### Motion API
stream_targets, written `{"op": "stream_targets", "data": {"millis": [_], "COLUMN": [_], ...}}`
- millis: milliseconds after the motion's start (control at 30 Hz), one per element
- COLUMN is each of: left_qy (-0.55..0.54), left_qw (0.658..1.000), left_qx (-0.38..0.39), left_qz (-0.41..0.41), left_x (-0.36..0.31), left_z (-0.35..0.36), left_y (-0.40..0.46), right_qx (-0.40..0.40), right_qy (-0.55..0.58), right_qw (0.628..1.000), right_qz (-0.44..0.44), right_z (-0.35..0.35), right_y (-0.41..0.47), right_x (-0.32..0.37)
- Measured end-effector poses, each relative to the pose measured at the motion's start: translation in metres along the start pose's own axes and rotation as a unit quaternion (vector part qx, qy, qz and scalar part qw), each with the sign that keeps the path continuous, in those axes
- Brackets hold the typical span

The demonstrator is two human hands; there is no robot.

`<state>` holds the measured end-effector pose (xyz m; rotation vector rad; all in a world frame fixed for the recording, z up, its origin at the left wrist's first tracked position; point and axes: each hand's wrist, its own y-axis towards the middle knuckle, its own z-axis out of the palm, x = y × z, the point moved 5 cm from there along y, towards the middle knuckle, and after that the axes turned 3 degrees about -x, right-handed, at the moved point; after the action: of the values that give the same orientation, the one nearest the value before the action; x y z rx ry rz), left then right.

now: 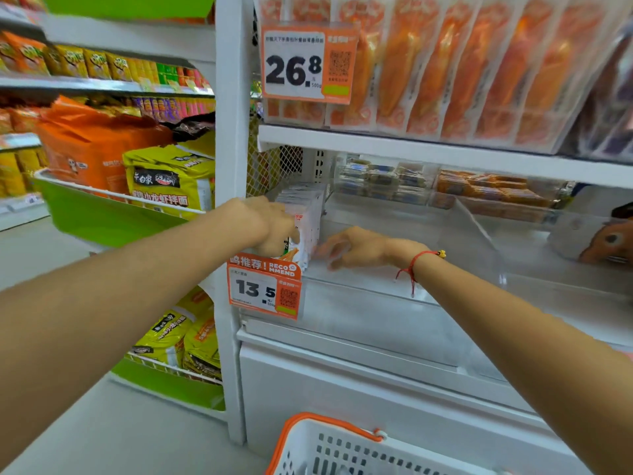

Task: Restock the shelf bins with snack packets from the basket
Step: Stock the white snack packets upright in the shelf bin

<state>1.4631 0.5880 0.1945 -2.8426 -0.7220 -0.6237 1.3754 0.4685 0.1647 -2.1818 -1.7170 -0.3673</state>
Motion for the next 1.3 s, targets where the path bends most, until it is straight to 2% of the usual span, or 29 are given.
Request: {"op": "stream_targets", "data": {"millis": [33,100,167,267,333,533,667,800,900,1000,1133,1200,1300], "left_qy": [0.017,-0.039,-0.134,-0.278,-0.342,-0.464,-0.508,-0.559,-0.538,-0.519,-0.450,-0.425,-0.389], "left_qw": [1.000,0.993,0.966,0.914,0.882,0.857,0.847,0.820,0.828,0.833,0.860,0.873,0.892], "left_qx": [-0.017,-0.115,-0.216,-0.276,-0.299,-0.183,-0.090,0.009,0.064,0.085,0.097,0.098,0.098], "left_qz": [0.018,-0.007,-0.039,-0.106,-0.127,-0.126,-0.131,-0.125,-0.148,-0.172,-0.221,-0.218,-0.207], "left_x": [-0.010,-0.021,-0.030,-0.052,-0.076,-0.155,-0.214,-0.260,-0.282,-0.299,-0.308,-0.311,-0.314], "left_z": [-0.013,-0.041,-0.060,-0.058,-0.051,0.018,0.077,0.146,0.190,0.223,0.245,0.249,0.250], "left_y": [-0.010,-0.032,-0.056,-0.088,-0.111,-0.138,-0.155,-0.173,-0.188,-0.200,-0.213,-0.213,-0.207], "right_qx": [-0.032,-0.103,-0.180,-0.266,-0.257,-0.096,0.001,0.056,0.054,0.036,-0.064,-0.079,-0.055], "right_qy": [0.002,0.010,0.024,0.065,0.089,0.101,0.125,0.156,0.171,0.159,0.128,0.087,0.005], "right_qw": [0.999,0.994,0.983,0.961,0.962,0.990,0.989,0.978,0.967,0.951,0.920,0.916,0.920], "right_qz": [-0.008,-0.023,-0.034,-0.046,-0.038,0.028,0.083,0.128,0.179,0.261,0.364,0.382,0.387], "right_z": [-0.006,-0.018,-0.027,-0.029,-0.018,0.055,0.130,0.200,0.249,0.294,0.321,0.326,0.329], "right_y": [-0.011,-0.035,-0.063,-0.110,-0.140,-0.209,-0.244,-0.268,-0.277,-0.287,-0.301,-0.303,-0.300], "right_x": [0.000,-0.001,-0.001,-0.001,-0.004,-0.027,-0.051,-0.074,-0.091,-0.104,-0.115,-0.116,-0.110]}}
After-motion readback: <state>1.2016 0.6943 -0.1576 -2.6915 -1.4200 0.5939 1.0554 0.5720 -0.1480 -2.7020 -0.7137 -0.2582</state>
